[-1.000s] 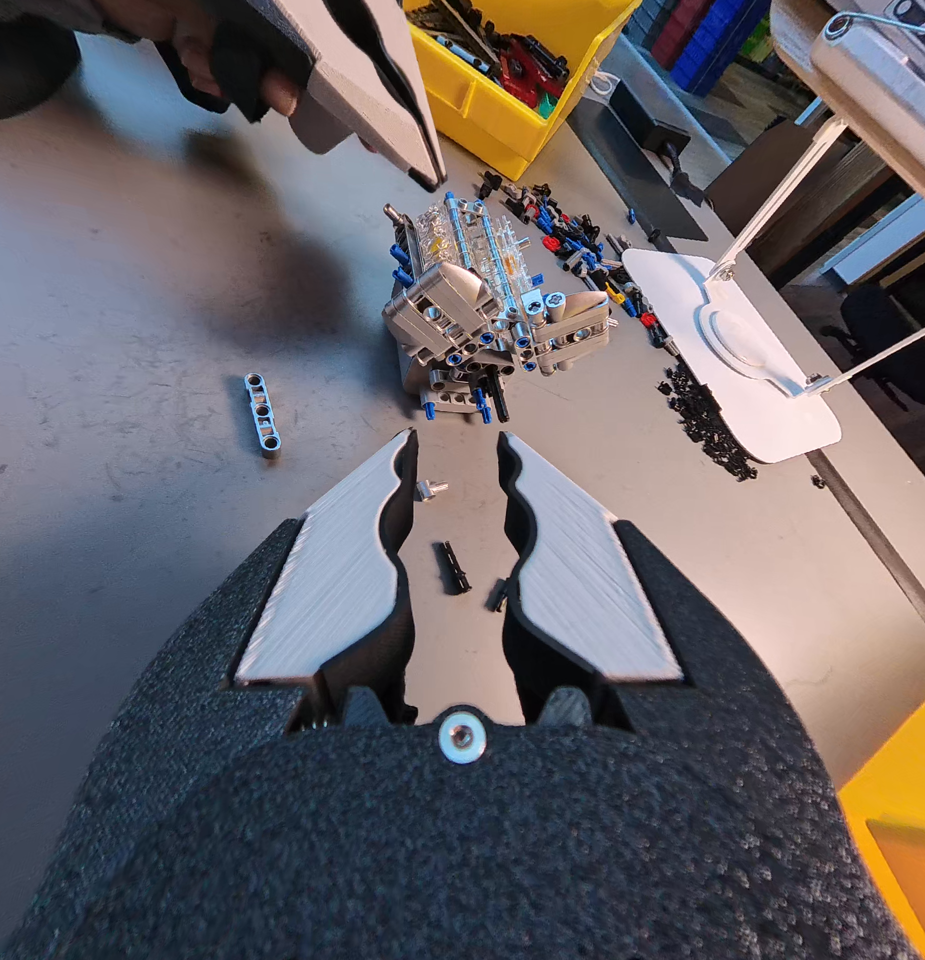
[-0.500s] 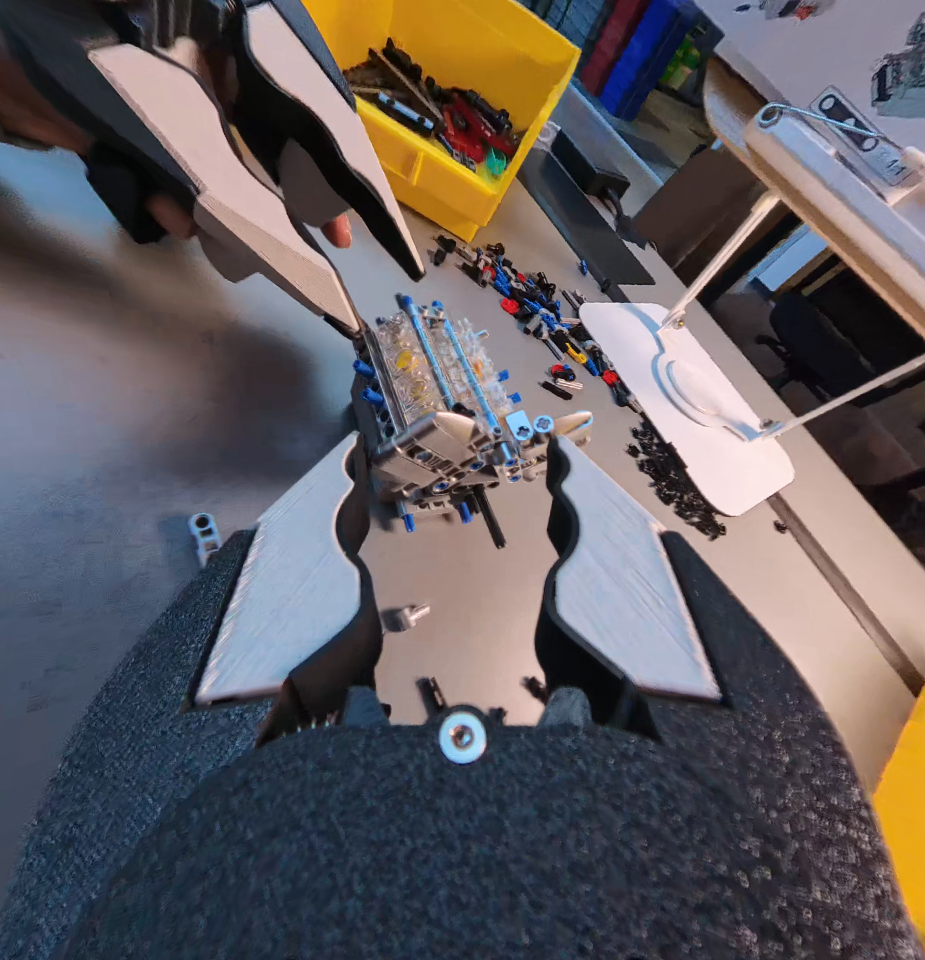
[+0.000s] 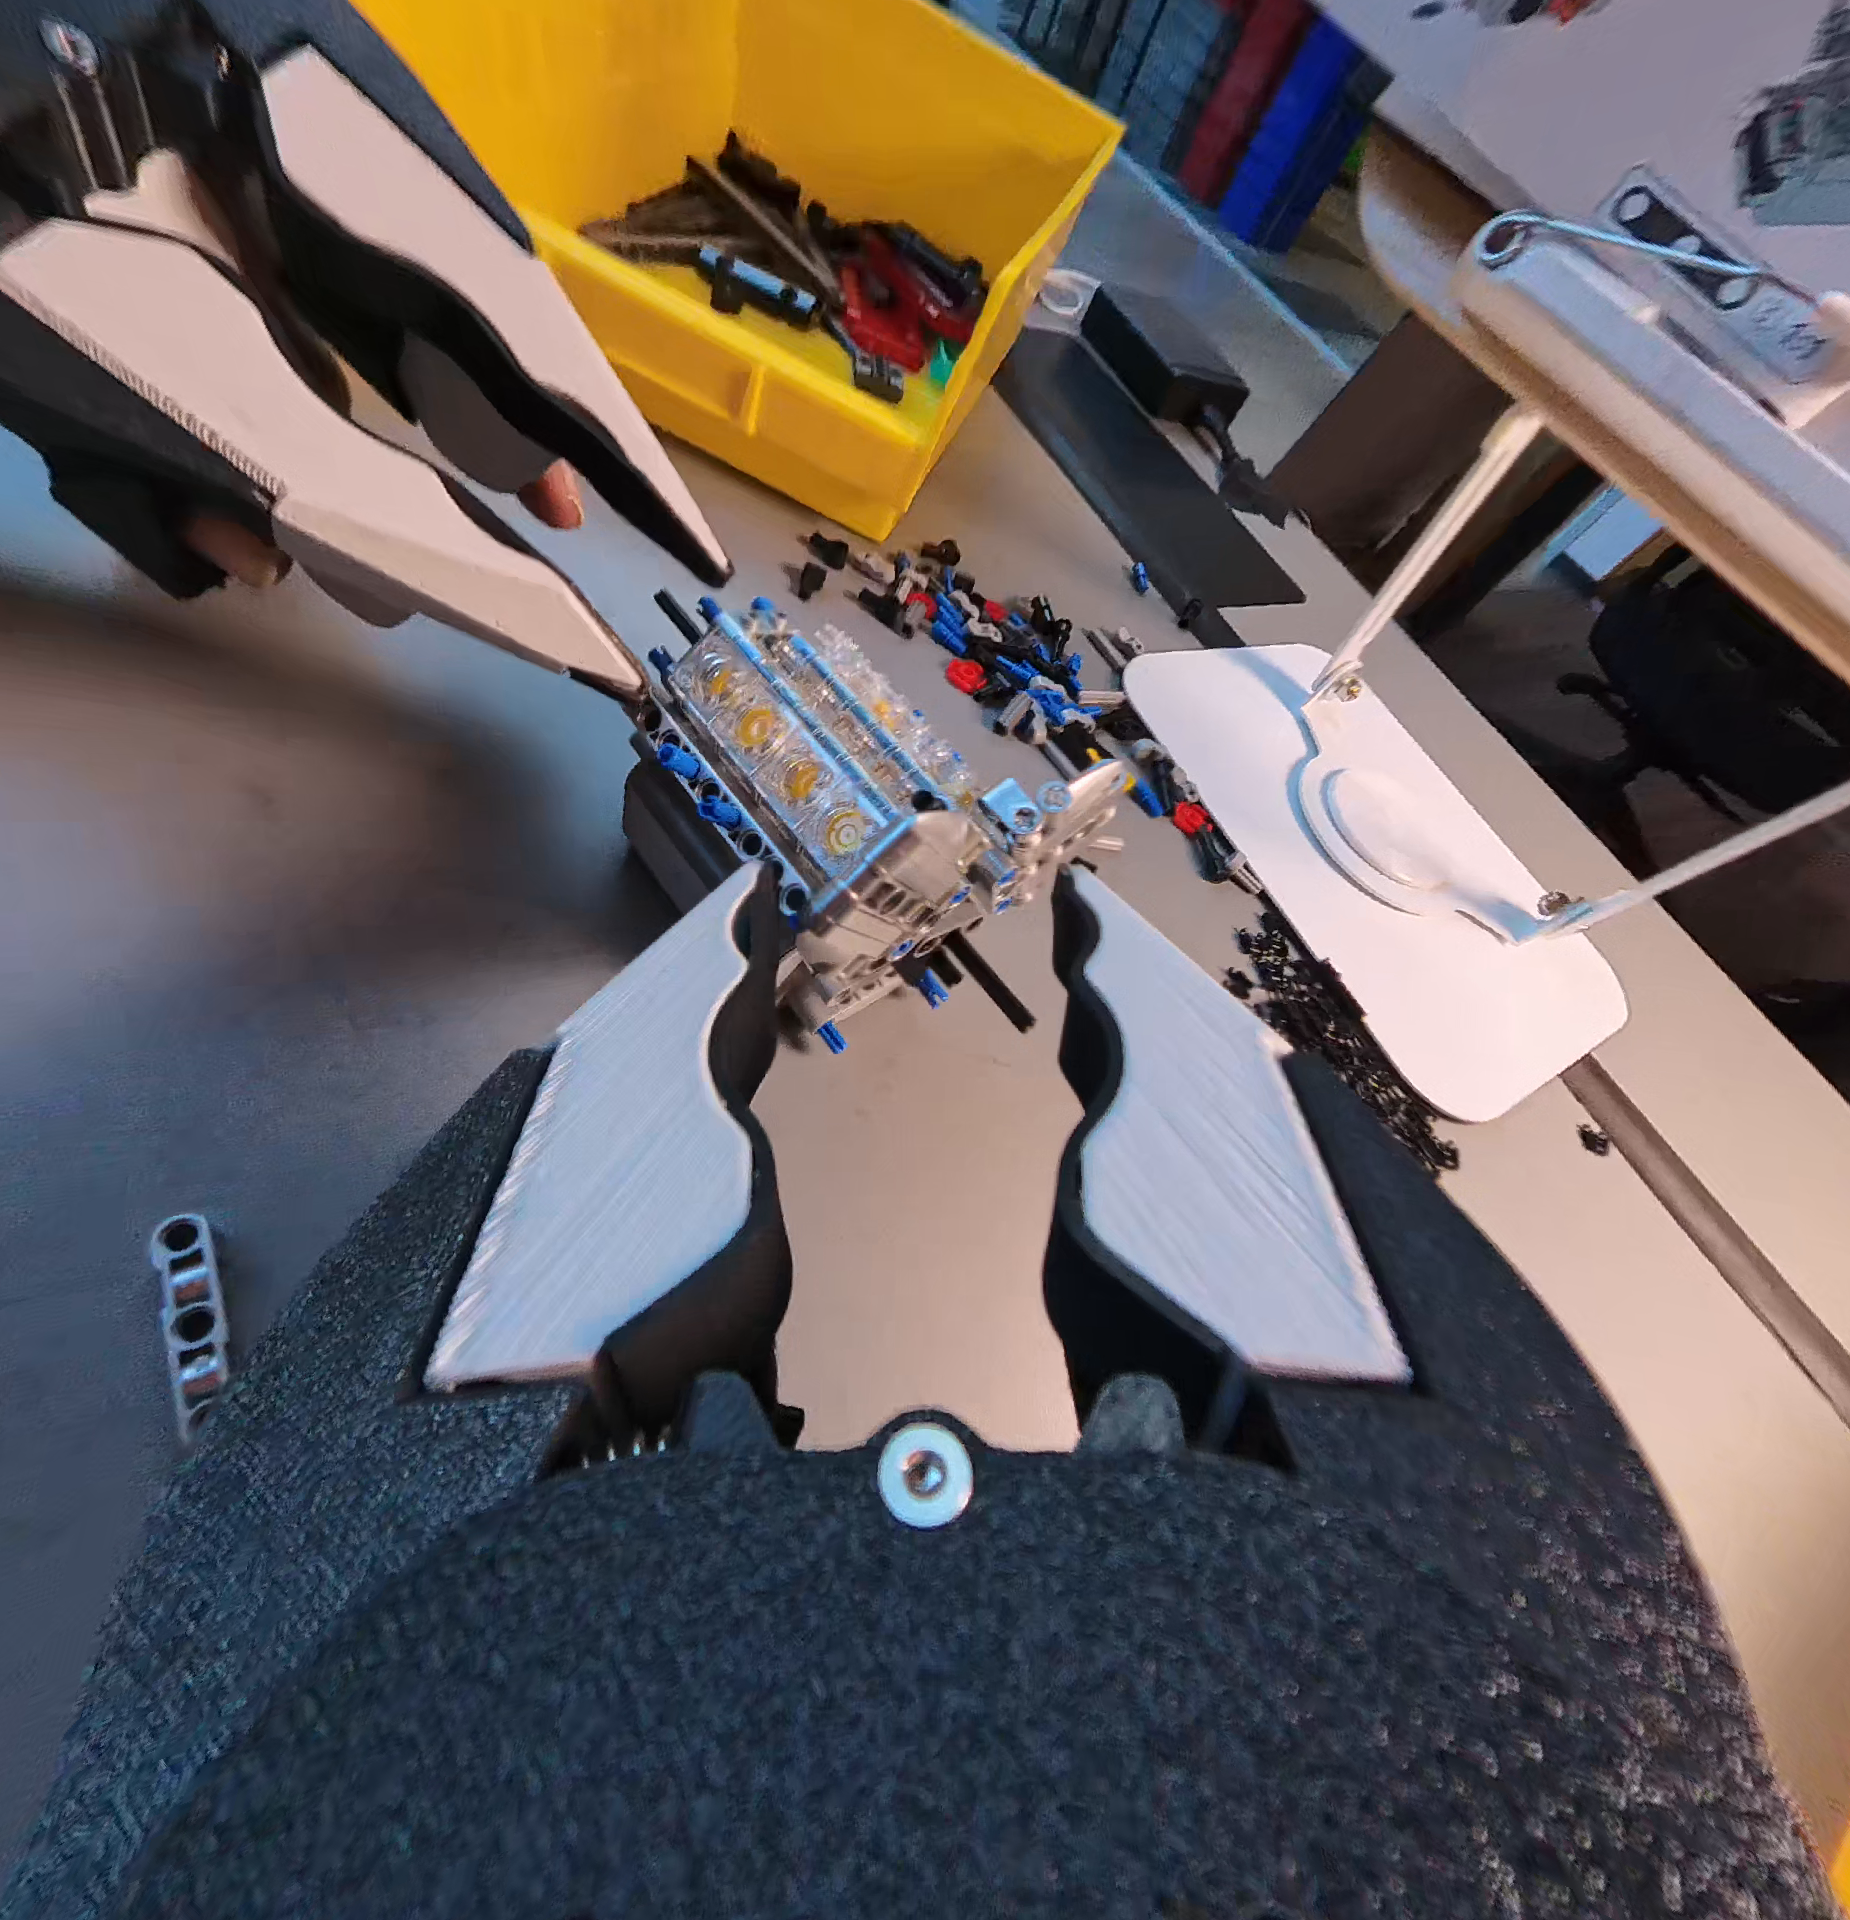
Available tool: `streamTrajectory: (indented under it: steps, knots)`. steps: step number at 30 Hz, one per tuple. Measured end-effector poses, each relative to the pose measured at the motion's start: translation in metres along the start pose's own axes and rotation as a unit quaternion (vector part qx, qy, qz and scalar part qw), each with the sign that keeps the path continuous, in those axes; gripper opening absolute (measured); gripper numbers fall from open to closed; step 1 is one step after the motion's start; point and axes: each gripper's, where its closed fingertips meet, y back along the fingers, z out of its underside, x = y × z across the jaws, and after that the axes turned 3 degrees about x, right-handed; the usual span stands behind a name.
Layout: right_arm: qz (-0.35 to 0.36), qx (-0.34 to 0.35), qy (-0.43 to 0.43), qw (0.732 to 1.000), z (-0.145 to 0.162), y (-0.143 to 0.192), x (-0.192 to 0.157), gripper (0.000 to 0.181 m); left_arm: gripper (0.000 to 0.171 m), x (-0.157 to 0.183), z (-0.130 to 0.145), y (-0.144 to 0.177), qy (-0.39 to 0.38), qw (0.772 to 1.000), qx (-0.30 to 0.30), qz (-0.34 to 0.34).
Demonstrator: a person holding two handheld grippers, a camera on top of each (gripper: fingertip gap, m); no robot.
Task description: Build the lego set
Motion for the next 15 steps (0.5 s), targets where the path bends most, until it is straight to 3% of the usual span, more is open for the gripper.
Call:
streamTrajectory:
  steps: [5, 10, 12, 15]
  knots:
    - [0.033, 0.072, -0.088, 0.993, -0.011, 0.038, 0.024, 0.056, 0.029, -0.001, -0.007, 0.004, 0.002, 1.000, 0.022, -0.003]
    - [0.091, 0.137, -0.118, 0.979, -0.019, 0.080, 0.052, 0.059, 0.029, -0.003, -0.008, 0.006, 0.000, 0.999, 0.029, -0.012]
    - [0.077, 0.123, -0.115, 0.983, -0.014, 0.087, 0.055, 0.057, 0.029, -0.003, -0.010, 0.007, -0.001, 0.999, 0.034, -0.014]
    - [0.012, 0.014, -0.096, 0.995, 0.025, 0.085, 0.042, 0.055, 0.030, -0.002, -0.011, 0.007, -0.007, 0.999, 0.036, -0.017]
